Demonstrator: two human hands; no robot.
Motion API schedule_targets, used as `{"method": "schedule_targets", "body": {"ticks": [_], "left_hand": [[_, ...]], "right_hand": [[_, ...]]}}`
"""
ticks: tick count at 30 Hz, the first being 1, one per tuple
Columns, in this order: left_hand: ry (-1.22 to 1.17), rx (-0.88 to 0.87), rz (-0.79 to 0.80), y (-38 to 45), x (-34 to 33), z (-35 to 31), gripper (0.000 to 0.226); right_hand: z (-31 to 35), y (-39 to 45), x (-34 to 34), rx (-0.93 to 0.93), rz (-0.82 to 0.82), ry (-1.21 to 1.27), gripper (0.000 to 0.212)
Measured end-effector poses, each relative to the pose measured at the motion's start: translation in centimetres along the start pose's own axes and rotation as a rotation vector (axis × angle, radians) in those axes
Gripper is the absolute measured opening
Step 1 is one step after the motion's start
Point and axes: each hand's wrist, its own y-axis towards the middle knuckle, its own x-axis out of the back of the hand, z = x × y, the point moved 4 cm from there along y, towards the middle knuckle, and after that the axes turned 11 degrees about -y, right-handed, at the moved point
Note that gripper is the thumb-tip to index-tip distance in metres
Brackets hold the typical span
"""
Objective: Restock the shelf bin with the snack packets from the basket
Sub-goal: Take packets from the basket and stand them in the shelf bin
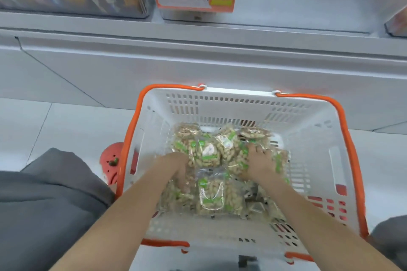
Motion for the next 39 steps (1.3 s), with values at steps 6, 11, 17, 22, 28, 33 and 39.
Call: {"method": "schedule_targets", "body": {"ticks": [6,11,17,22,28,33,39], "left_hand": [[0.051,-0.060,0.013,-0.6,1.2,0.0,0.049],[0.002,-0.245,-0.147,-4.1,4.6,-1.9,0.023],[-0.153,-0.455,-0.345,-13.3,9.9,-4.5,0.025],[-0.294,-0.599,-0.544,-21.7,12.8,-5.4,0.038],[-0.715,-0.781,-0.579,-26.1,14.1,-4.9,0.026],[-1.040,-0.753,-0.338,-25.9,14.1,-6.4,0.023],[-1.096,-0.641,-0.219,-24.9,15.3,-6.0,0.035]], "right_hand": [[-0.5,-0.8,0.1,0.024,0.092,-0.155,0.085],[-2.1,-3.7,2.0,0.097,-0.001,0.105,0.040],[-4.1,-9.1,10.0,0.243,-0.051,0.481,0.093],[-4.6,-17.0,17.4,0.398,-0.129,0.539,0.095],[-6.6,-20.3,21.6,0.413,-0.241,0.791,0.055],[-5.7,-19.5,22.5,0.443,-0.207,0.919,0.075],[-4.6,-18.8,22.8,0.515,-0.176,0.880,0.060]]}}
